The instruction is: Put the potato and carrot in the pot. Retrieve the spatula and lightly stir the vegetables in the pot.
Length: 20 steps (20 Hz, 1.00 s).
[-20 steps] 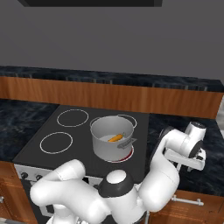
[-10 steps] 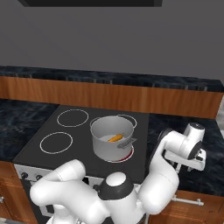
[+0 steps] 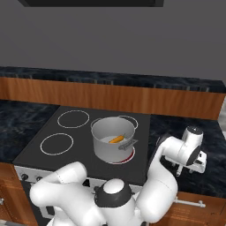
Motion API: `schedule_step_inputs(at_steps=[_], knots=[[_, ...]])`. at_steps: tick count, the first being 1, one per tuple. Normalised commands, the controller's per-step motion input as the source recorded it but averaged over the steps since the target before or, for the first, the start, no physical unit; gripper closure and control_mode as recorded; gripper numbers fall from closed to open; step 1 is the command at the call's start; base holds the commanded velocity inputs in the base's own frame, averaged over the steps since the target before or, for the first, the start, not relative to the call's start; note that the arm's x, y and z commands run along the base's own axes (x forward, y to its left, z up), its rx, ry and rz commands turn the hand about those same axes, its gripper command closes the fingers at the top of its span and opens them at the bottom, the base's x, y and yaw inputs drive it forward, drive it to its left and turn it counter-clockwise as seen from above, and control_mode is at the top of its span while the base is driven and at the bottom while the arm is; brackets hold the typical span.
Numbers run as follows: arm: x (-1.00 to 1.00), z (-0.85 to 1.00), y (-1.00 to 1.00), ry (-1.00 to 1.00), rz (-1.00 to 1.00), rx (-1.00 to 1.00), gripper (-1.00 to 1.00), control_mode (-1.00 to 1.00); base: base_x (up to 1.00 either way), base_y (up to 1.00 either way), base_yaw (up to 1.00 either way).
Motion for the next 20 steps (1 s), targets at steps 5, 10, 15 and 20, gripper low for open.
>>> schedule_step_inputs(at_steps=[5, 10, 15, 20], knots=[[0.00, 0.00, 0.00, 0.00, -0.08, 0.00, -1.00, -1.00, 0.00, 0.00, 0.00], [0.00, 0.00, 0.00, 0.00, -0.08, 0.00, 1.00, -1.00, 0.00, 0.00, 0.00], [0.00, 0.00, 0.00, 0.00, -0.07, 0.00, 1.00, -1.00, 0.00, 0.00, 0.00], [0.00, 0.00, 0.00, 0.02, -0.06, 0.00, 1.00, -1.00, 0.00, 0.00, 0.00]])
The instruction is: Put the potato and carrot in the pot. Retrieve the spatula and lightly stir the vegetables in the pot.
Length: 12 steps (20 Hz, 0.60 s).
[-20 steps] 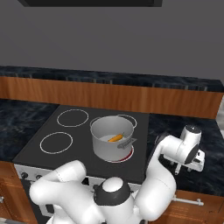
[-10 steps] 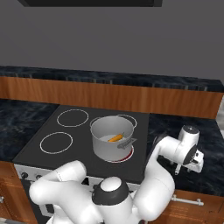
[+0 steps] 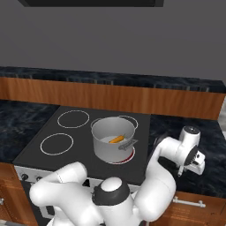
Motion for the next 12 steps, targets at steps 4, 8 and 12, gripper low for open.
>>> schedule_step_inputs(at_steps=[4, 8, 12], knots=[[-0.01, 0.00, 0.00, 0.03, 0.00, 0.00, 1.00, -1.00, 0.00, 0.00, 0.00], [-0.23, 0.63, 0.00, 0.00, 0.02, 0.00, 1.00, -1.00, 0.00, 0.00, 0.00], [-0.30, 1.00, 0.10, 0.00, 0.13, 0.00, 1.00, -1.00, 0.00, 0.00, 0.00]])
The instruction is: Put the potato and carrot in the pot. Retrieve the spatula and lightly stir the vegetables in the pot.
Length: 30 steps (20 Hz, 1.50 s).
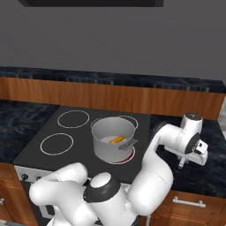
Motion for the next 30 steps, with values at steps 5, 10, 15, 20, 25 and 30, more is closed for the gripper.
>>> schedule_step_inputs(at_steps=[5, 10, 15, 20, 25, 30], knots=[[-0.32, 1.00, 0.28, 0.00, 0.29, 0.00, 1.00, -1.00, 0.00, 0.00, 0.00], [-0.06, 1.00, 0.47, 0.00, 0.49, 0.00, 1.00, -1.00, 0.00, 0.00, 0.00], [-0.26, 0.98, 0.31, 0.00, 0.58, -0.02, 1.00, -1.00, 0.00, 0.00, 0.00], [-0.27, 0.80, 0.45, 0.04, 0.62, -0.14, 1.00, -1.00, 0.00, 0.00, 0.00], [-0.23, 0.73, 0.74, 0.16, 0.48, -0.29, 1.00, -1.00, 0.00, 0.00, 0.00], [-0.27, 0.11, 0.61, 0.03, 0.38, -0.30, 1.00, -1.00, 0.00, 0.00, 0.00]])
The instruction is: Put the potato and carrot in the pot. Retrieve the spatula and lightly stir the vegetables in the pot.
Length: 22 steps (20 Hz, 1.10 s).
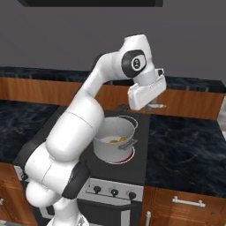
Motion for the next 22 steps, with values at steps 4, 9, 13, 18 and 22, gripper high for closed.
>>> schedule_step_inputs(at_steps=[4, 9, 13, 18, 22], knots=[[-0.14, -0.12, 0.31, -0.01, 0.19, -0.25, 1.00, -1.00, 0.00, 0.00, 0.00], [-0.07, -0.38, 0.25, -0.05, 0.12, -0.06, 1.00, -1.00, 0.00, 0.00, 0.00], [0.00, -0.13, 0.28, 0.03, 0.12, -0.10, 1.00, -1.00, 0.00, 0.00, 0.00], [0.00, 0.01, 0.12, 0.24, 0.12, -0.19, 1.00, -1.00, 0.00, 0.00, 0.00], [0.08, 0.00, 0.02, 0.27, 0.05, -0.18, 1.00, -1.00, 0.00, 0.00, 0.00]])
